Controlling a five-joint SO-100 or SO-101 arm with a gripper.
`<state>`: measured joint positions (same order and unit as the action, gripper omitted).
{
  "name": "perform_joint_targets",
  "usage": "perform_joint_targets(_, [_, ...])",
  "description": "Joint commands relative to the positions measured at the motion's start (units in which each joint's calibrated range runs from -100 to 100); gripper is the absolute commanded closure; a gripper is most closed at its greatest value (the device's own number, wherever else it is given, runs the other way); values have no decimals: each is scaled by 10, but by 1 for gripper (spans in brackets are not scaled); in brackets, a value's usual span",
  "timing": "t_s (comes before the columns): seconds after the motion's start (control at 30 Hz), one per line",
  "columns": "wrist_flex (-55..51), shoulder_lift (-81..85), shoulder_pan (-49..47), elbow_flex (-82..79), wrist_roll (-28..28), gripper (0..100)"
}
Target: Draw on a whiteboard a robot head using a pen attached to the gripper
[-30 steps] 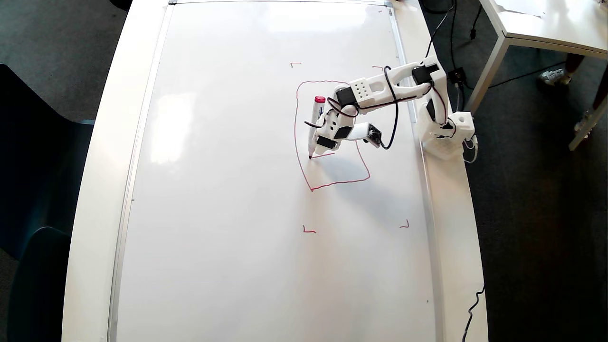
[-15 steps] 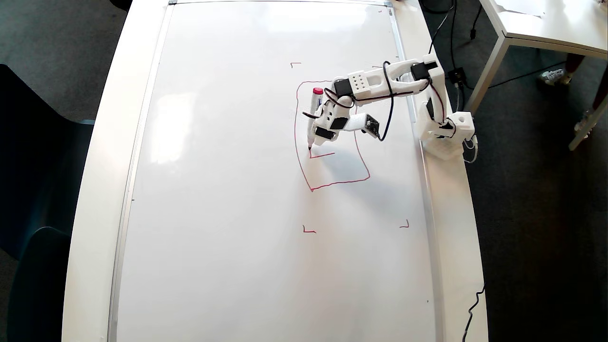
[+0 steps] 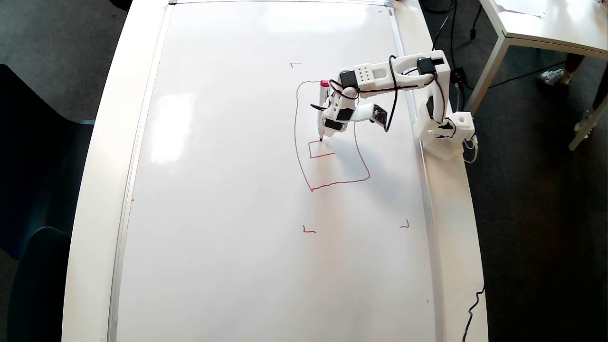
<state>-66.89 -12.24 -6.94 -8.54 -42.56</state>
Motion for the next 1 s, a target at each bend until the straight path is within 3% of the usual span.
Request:
perform_joint_targets(0.0, [-6,56,12,-58,-4,99])
perform_joint_targets(0.27, [-6,106,10,-129,-3,99])
perform_joint_targets(0.63, [-5,101,-61,-119,19,99])
perform_joint_targets(0.97, [-5,100,-64,-82,19,99])
